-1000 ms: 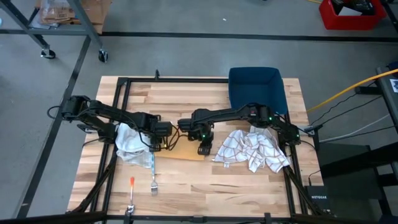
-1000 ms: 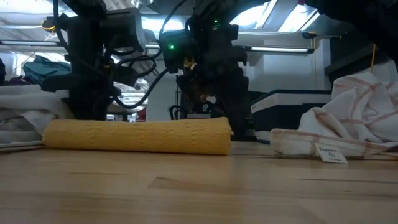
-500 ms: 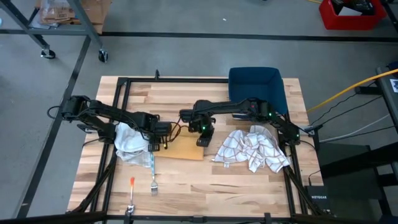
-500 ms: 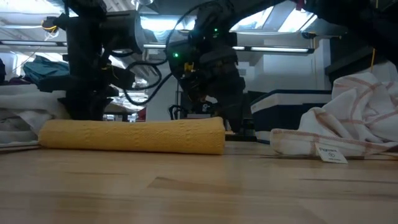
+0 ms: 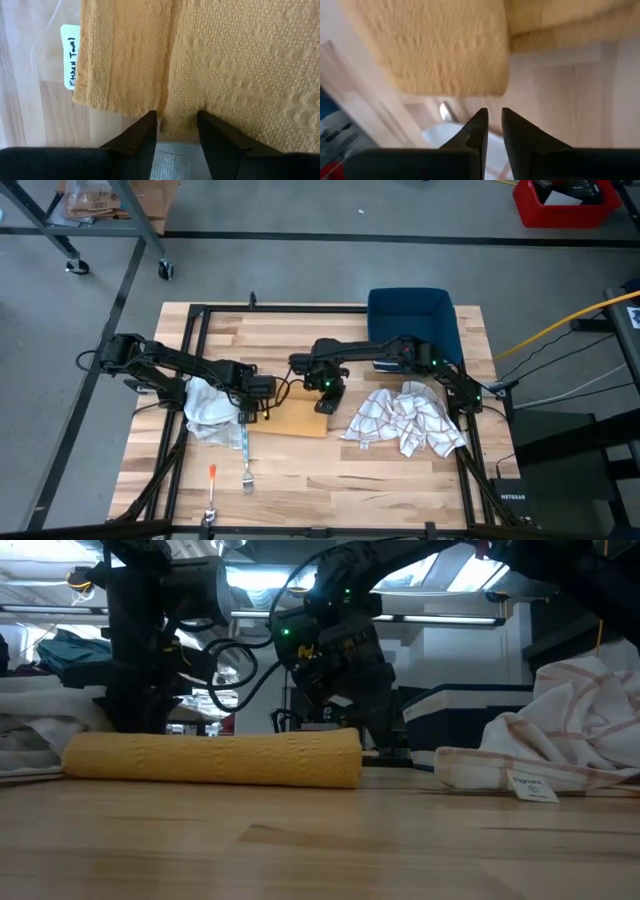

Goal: Fold towel
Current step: Fold the yellow towel

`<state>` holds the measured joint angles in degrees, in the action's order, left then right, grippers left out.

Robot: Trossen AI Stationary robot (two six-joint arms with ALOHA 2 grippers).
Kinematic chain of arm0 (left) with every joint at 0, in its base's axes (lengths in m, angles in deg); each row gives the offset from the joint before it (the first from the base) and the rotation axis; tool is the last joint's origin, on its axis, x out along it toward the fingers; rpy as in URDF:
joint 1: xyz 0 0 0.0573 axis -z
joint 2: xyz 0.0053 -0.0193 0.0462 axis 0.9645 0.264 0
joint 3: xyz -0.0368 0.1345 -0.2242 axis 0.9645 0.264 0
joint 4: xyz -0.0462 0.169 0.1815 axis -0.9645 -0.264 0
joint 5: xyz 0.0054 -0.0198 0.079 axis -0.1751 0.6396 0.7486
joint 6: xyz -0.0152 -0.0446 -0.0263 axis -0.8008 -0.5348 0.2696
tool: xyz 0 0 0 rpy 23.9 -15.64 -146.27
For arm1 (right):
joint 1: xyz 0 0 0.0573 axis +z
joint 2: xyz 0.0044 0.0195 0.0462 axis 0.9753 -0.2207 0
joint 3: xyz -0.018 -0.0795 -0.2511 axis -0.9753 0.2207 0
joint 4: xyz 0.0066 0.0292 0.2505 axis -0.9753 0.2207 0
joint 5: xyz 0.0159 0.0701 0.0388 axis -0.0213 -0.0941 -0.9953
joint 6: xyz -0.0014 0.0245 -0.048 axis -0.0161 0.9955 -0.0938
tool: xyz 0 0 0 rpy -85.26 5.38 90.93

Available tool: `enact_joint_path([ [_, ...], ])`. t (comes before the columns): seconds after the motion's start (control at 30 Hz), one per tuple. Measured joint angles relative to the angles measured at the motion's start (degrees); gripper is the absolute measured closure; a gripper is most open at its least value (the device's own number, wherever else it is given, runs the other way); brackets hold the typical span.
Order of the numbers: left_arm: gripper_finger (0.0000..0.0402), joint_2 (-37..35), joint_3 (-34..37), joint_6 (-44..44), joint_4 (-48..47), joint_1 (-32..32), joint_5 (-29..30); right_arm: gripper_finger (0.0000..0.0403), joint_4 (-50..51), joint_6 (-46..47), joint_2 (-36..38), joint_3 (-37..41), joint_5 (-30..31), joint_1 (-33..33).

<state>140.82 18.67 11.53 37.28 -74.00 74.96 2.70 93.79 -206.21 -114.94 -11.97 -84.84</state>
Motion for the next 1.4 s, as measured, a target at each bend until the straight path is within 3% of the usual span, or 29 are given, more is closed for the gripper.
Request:
enact_joint_path([
  [0.1, 0.0266, 0.0, 0.0, 0.0, 0.0, 0.0, 0.0, 0.0327, -0.2, 0.1, 0.0, 0.0, 1.6, 0.4],
  [0.27, 0.0266, 0.0, 0.0, 0.0, 0.0, 0.0, 0.0, 0.0263, -1.5, 1.9, 0.0, 0.0, 2.5, 0.5],
  [0.47, 0.0266, 0.0, 0.0, 0.0, 0.1, 0.0, 0.0, 0.0207, -1.3, 2.1, 0.0, 0.0, -4.8, 0.1],
  [0.93, 0.0266, -0.1, 0.0, -0.1, 0.1, 0.0, 0.0, 0.023, -3.1, 3.0, 0.1, -2.7, -3.4, -0.4],
  [1.13, 0.0266, -0.1, 0.0, -0.1, 0.1, 0.0, 0.0, 0.023, -3.4, 3.0, 0.1, -4.0, 1.2, -0.3],
  [1.4, 0.0268, -0.1, 0.0, -0.1, 0.2, 0.0, 0.0, 0.023, -6.6, 3.0, 0.1, -4.0, 2.7, 0.6],
])
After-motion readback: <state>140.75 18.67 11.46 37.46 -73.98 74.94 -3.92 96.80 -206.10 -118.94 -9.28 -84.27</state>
